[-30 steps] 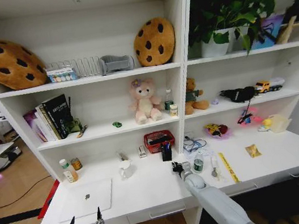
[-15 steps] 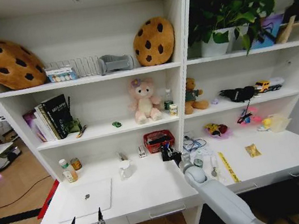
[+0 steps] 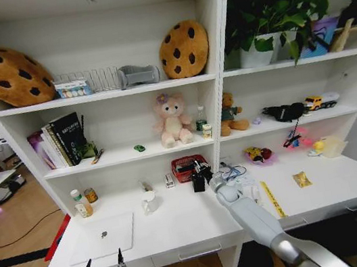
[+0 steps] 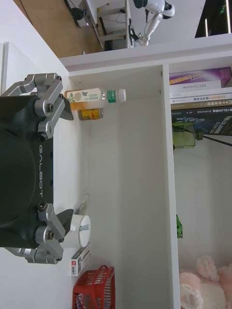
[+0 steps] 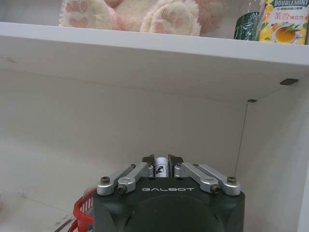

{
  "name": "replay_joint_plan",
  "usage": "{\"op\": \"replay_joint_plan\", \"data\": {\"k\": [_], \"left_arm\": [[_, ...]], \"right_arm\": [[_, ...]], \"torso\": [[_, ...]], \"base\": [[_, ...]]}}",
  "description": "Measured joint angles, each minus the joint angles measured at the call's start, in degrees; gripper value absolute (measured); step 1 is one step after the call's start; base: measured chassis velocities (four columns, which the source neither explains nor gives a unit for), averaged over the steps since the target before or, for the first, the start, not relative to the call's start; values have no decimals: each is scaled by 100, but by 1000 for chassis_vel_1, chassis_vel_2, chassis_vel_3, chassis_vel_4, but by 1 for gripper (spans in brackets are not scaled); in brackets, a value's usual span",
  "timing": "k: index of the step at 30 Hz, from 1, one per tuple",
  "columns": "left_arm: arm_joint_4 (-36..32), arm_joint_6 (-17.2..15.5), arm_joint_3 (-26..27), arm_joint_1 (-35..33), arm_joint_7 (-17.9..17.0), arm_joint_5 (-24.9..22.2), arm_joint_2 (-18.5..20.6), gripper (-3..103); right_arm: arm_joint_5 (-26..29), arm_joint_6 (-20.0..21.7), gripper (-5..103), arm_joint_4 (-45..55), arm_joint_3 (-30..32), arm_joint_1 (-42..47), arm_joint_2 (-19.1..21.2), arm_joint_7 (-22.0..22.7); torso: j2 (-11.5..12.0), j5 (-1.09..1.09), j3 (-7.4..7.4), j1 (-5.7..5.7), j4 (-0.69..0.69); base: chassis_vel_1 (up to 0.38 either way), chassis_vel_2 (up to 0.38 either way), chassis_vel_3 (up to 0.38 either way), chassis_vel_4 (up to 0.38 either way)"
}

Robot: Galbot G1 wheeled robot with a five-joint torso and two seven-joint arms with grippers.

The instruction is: Organize the objects on the table.

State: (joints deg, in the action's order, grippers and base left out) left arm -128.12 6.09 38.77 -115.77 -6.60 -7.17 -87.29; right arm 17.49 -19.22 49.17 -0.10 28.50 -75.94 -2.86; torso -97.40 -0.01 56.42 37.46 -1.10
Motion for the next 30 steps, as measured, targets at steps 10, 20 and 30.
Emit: {"op": "replay_joint_plan", "data": {"k": [10, 20, 30], "left_arm": [[21, 1, 15, -3, 4, -9, 5, 100], [28, 2, 20, 3, 5, -57, -3, 100], [-20, -33, 24, -11, 9, -100, -9, 100]], "right_arm": [[-128, -205, 14, -778, -88, -460, -297, -71], [-101, -325, 14, -1241, -29, -719, -497, -33], [-135, -534, 31, -1645, -5, -866, -625, 47]], "torso": [[0, 1, 0, 0, -2], [0, 1, 0, 0, -2], [0, 1, 0, 0, -1]], "base": [[0, 0, 0, 0], [0, 0, 0, 0], [0, 0, 0, 0]]}}
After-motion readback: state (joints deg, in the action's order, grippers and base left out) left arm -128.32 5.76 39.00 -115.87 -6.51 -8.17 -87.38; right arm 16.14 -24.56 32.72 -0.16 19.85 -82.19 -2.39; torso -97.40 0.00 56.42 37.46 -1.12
